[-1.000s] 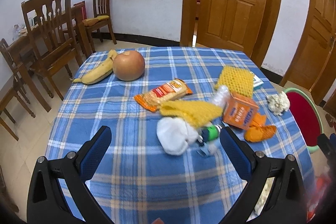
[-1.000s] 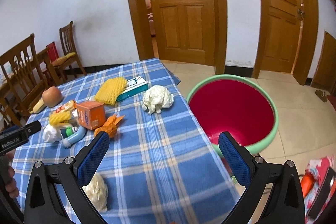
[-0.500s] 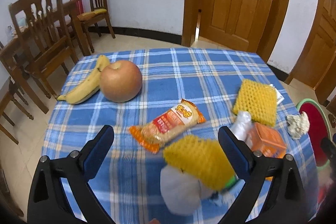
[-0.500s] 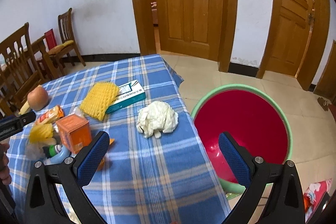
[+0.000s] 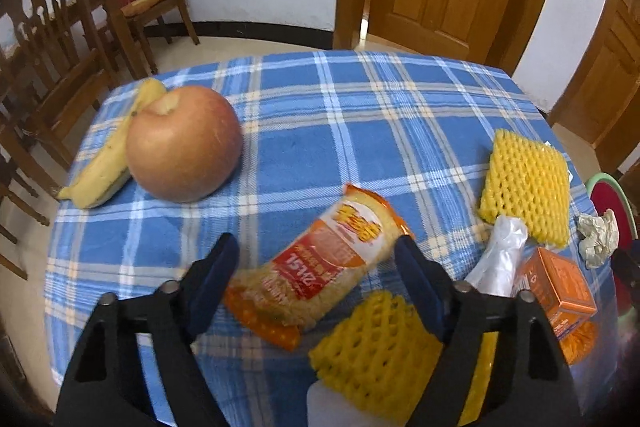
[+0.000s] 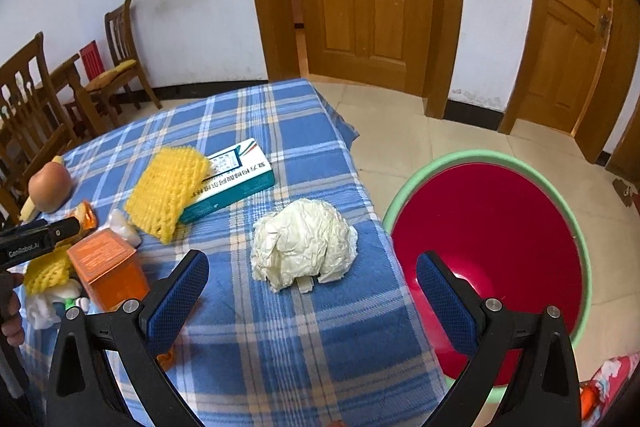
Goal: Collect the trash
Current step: 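Grasp the orange snack packet with the left tool while the right tool grasps the white paper ball, then lift and carry the packet and paper ball over the red bucket with both tools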
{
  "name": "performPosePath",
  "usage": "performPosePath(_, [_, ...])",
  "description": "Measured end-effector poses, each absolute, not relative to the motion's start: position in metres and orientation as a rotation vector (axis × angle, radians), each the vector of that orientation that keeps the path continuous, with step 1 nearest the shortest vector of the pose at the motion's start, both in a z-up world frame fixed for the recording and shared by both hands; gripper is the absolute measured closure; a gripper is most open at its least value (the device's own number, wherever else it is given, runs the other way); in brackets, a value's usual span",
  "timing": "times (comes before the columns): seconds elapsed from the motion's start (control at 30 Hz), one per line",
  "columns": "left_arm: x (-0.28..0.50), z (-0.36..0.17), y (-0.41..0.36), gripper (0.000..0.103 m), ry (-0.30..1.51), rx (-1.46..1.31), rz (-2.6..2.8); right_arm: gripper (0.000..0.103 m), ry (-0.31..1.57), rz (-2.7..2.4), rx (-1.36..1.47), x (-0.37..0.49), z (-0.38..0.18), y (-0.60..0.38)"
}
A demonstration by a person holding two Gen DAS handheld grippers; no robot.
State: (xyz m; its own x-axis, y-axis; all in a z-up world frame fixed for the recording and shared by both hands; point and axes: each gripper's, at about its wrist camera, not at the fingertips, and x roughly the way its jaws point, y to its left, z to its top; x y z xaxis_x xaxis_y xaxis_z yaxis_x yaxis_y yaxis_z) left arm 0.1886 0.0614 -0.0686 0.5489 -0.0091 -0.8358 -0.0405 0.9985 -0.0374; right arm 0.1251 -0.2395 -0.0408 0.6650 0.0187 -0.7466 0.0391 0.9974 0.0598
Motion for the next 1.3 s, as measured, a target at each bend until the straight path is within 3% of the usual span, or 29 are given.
performPosePath(0.13, [0.190,-0.076,0.061,0.039,0.997,-0.052,0.015,0.002,0.854,-0.006,0.068,0.130,-0.046,-0.238])
performPosePath(0.23, [0.190,-0.075,0.060,0.046,0.989,-0.054,0.013,0.010,0.864,0.007,0.084,0.132,-0.049,-0.238])
performPosePath(0.3, [0.189,-0.074,0.062,0.053,0.984,-0.066,0.009,0.022,0.872,0.022,0.096,0.133,-0.052,-0.239])
performPosePath(0.47, [0.186,-0.071,0.068,0.055,0.975,-0.098,0.006,0.053,0.904,0.045,0.113,0.135,-0.060,-0.238])
performPosePath(0.7, [0.169,-0.049,0.073,0.055,0.913,-0.122,-0.006,0.073,0.889,0.061,0.129,0.130,-0.059,-0.238])
performPosePath(1.3, [0.111,0.029,0.042,0.055,0.720,-0.056,-0.115,0.076,0.755,0.109,0.165,0.074,-0.008,-0.237])
